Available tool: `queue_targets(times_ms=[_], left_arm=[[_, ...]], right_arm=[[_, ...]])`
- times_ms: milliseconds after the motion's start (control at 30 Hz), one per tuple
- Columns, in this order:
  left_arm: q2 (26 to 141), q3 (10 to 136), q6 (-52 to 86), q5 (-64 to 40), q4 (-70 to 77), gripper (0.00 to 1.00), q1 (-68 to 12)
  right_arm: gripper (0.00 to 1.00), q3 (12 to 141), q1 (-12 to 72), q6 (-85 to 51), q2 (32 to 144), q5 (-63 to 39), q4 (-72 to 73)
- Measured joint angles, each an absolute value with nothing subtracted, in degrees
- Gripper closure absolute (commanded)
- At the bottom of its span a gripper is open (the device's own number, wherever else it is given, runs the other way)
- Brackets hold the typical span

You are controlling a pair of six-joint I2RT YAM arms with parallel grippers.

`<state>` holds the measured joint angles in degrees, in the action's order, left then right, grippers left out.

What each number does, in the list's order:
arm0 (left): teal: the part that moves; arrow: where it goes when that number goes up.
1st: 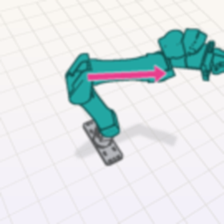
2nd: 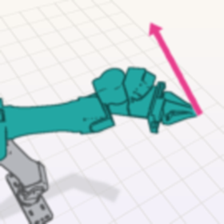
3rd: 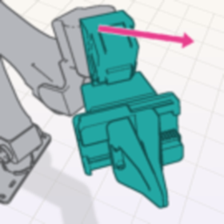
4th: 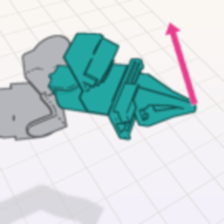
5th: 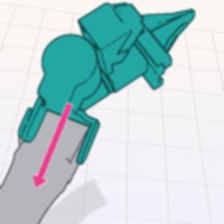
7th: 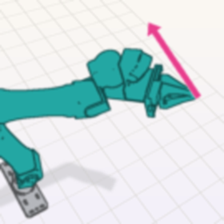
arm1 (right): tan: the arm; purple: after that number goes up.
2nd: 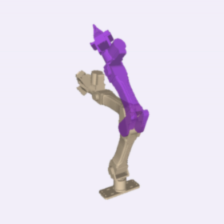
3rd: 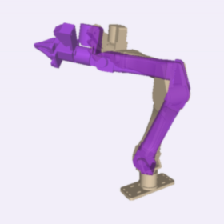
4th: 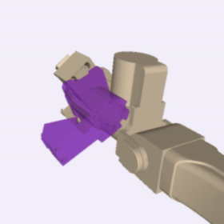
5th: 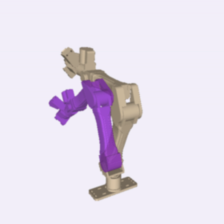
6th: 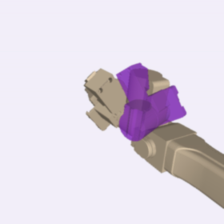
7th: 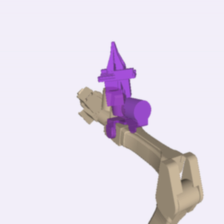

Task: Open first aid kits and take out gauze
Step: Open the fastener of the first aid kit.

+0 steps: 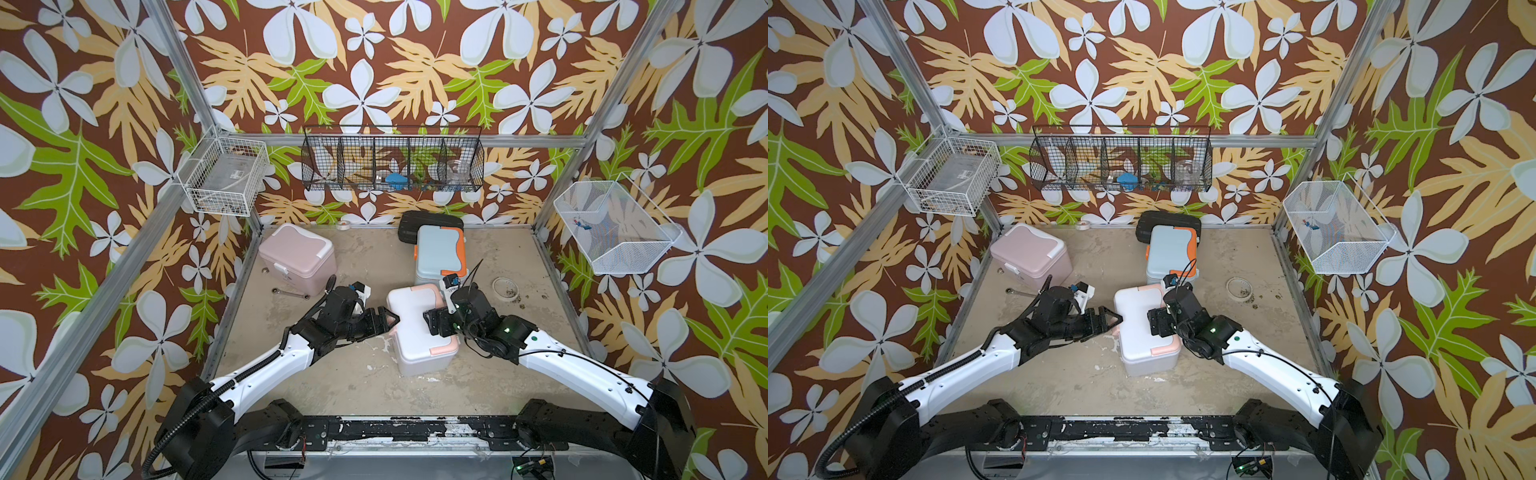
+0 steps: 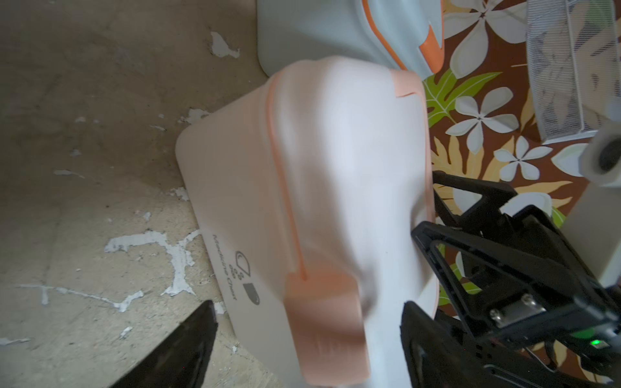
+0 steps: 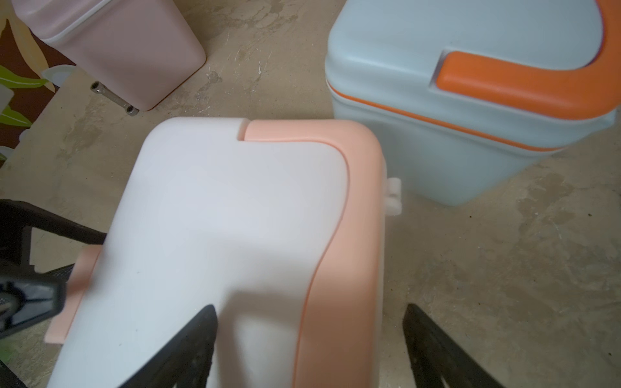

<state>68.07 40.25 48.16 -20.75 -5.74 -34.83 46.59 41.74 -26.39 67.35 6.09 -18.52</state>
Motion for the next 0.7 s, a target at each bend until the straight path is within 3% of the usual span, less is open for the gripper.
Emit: queue_targets(times_ms=[300,700], left_arm=[[66.7,41.2,46.4,-14.0,-14.3,0.24,-35.3],[58.5,40.1,46.5,-9.7,-22.1,0.24,-35.3]], right_arm=[[0.15,44.2,40.6,-26.1,64.4,3.3,-17.5],[0.15,44.1,39.6,-25.3,63.3,1.5,-18.3]])
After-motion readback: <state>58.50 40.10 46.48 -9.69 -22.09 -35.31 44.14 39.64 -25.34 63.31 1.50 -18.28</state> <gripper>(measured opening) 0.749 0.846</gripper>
